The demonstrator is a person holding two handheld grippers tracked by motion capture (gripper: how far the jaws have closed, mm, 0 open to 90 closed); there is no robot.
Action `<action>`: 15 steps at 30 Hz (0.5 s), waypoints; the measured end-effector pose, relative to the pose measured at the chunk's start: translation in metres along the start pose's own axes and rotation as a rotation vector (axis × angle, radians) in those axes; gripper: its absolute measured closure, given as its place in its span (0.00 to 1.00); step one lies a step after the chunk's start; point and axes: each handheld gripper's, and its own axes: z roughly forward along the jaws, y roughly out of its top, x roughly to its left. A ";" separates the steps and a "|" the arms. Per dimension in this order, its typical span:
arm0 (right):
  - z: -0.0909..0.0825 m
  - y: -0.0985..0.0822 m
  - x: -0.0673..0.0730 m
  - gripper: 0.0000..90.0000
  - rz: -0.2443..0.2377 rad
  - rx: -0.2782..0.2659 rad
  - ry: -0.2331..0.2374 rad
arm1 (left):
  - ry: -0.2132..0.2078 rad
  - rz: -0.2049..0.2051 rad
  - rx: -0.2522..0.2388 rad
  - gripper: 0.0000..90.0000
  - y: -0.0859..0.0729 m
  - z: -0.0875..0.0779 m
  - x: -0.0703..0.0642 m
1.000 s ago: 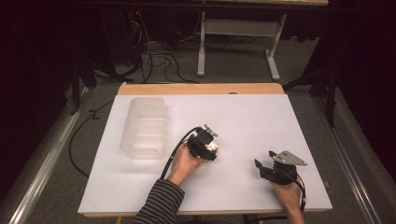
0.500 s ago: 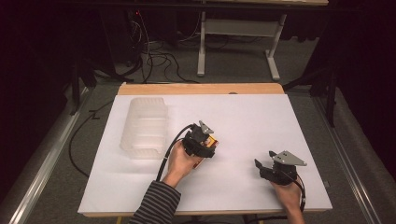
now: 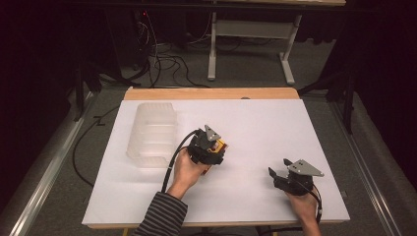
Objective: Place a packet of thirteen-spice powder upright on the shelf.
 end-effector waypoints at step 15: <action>0.000 0.000 0.000 0.36 -0.003 -0.001 -0.004 | 0.021 -0.031 -0.101 0.36 0.020 -0.022 0.011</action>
